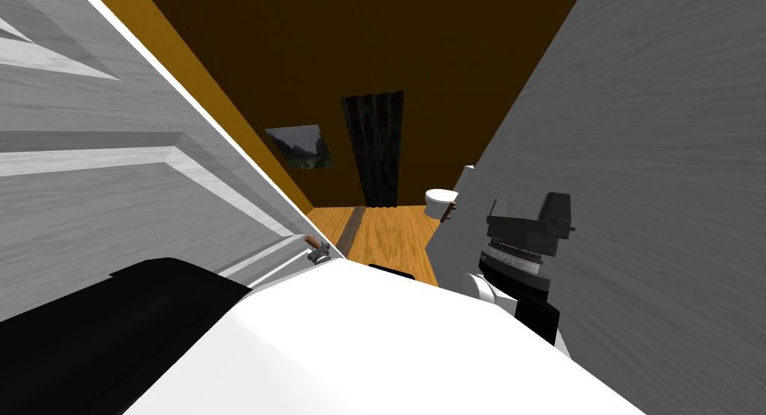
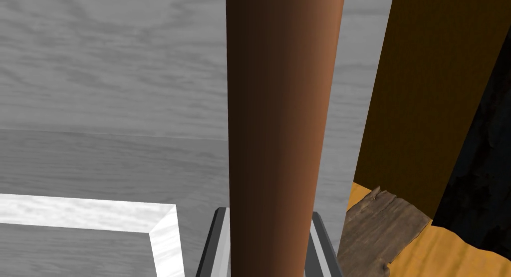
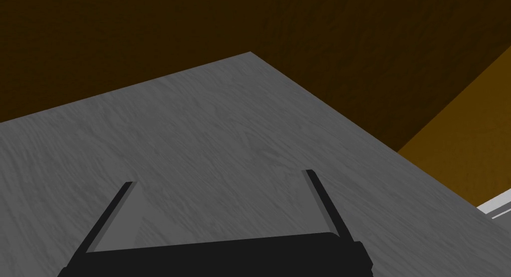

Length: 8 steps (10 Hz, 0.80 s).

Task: Push the door open

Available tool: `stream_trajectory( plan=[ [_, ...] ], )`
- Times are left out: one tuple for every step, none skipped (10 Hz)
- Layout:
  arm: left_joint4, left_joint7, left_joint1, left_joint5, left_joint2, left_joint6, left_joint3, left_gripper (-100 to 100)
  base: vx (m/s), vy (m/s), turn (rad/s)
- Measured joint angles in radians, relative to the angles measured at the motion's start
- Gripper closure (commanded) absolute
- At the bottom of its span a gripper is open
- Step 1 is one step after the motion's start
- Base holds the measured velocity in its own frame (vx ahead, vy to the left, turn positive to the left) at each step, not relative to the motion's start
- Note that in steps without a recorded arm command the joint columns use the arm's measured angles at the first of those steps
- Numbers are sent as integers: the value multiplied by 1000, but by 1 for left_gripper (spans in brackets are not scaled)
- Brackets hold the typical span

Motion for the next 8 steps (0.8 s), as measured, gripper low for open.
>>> stream_trajectory(
  plan=[
    [1,-3,-1,0,2,5,-1,100,-3,-10,5],
    [19,2,-15,-1,6,0,0,100,-7,-3,-4],
    [28,10,-17,-5,6,-10,-2,100,-3,17,-8],
    [30,13,-17,-8,3,-19,-5,100,0,0,0],
    [54,21,-32,-8,9,-23,-5,100,117,-22,35],
    [75,31,-39,-6,8,-31,-6,100,174,-16,64],
    [77,32,-32,1,5,-32,-2,100,89,-1,48],
    [62,24,-20,5,-1,-31,2,100,50,-5,29]
  ],
)
